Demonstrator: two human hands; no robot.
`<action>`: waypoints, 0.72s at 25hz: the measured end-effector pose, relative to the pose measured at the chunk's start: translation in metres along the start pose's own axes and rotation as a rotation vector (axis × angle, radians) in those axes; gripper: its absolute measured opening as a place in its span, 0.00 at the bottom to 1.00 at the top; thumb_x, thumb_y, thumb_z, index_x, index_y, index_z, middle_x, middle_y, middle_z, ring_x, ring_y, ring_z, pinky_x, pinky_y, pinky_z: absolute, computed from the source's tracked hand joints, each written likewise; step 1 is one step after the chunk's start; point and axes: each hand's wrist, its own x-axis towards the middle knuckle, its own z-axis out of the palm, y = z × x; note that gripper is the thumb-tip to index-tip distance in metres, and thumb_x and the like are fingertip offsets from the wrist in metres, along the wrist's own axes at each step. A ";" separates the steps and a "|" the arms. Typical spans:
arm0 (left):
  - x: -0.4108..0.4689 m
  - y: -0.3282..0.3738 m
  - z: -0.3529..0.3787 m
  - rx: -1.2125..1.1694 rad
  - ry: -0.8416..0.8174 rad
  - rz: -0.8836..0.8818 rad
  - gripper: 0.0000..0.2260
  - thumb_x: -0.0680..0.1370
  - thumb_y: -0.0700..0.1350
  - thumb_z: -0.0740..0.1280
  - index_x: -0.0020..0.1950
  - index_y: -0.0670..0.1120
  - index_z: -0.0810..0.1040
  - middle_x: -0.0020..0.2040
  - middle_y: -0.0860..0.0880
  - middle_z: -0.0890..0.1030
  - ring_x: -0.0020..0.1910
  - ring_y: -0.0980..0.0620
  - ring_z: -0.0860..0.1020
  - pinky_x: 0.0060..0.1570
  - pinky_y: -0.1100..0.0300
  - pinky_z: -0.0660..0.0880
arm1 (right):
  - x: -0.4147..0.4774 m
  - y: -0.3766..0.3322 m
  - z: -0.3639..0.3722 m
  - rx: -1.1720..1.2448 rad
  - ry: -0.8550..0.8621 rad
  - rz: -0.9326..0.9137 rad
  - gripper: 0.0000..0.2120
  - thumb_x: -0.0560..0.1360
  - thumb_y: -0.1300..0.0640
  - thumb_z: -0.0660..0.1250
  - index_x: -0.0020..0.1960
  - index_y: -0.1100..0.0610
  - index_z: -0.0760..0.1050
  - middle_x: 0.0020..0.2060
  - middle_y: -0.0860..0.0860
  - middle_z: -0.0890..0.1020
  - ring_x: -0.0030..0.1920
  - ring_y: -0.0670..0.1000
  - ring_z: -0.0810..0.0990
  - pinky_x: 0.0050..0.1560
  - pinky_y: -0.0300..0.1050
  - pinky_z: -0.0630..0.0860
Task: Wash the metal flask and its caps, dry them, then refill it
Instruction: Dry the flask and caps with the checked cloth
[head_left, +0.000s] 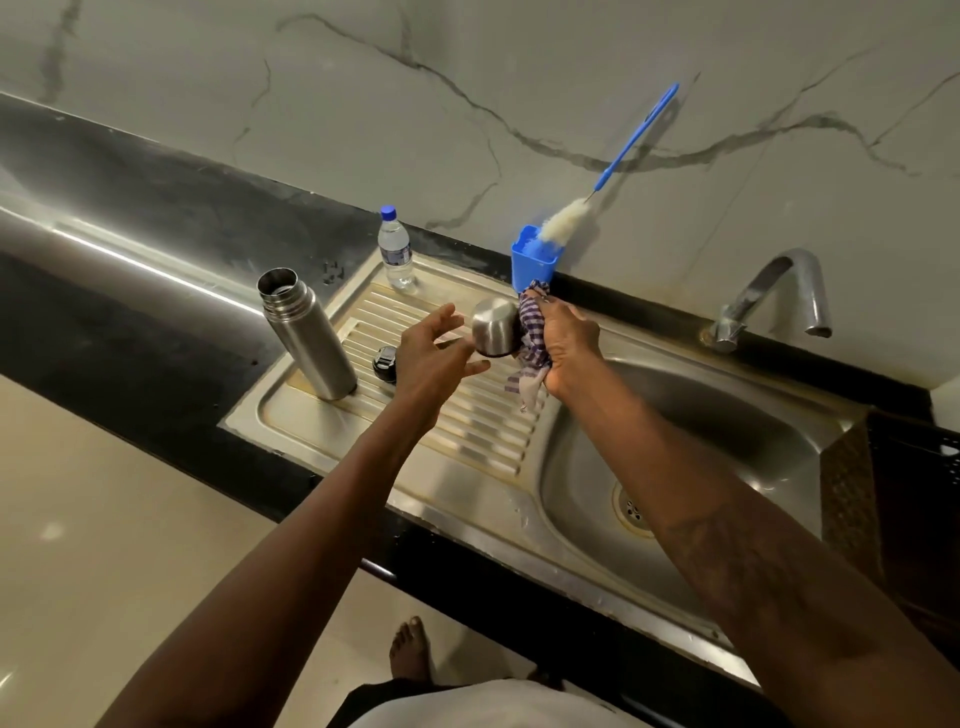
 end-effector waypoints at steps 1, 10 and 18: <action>0.002 0.002 -0.004 0.139 -0.029 0.029 0.35 0.74 0.29 0.73 0.78 0.49 0.71 0.67 0.50 0.77 0.59 0.48 0.82 0.52 0.51 0.85 | 0.001 0.003 0.004 0.002 -0.009 -0.006 0.17 0.71 0.57 0.79 0.59 0.56 0.82 0.47 0.57 0.88 0.50 0.57 0.88 0.51 0.58 0.85; 0.034 0.009 -0.033 0.659 -0.187 0.184 0.34 0.67 0.52 0.83 0.72 0.50 0.77 0.60 0.48 0.83 0.57 0.51 0.81 0.53 0.58 0.80 | 0.006 0.026 0.025 -0.066 -0.024 -0.017 0.16 0.75 0.56 0.76 0.61 0.53 0.80 0.50 0.54 0.87 0.49 0.54 0.87 0.49 0.55 0.85; 0.105 -0.009 -0.064 1.024 0.102 0.127 0.18 0.74 0.49 0.75 0.60 0.43 0.80 0.54 0.42 0.80 0.51 0.41 0.80 0.53 0.45 0.82 | 0.013 0.046 0.020 -0.028 -0.015 0.103 0.12 0.78 0.57 0.72 0.61 0.59 0.79 0.38 0.62 0.84 0.33 0.55 0.78 0.37 0.50 0.78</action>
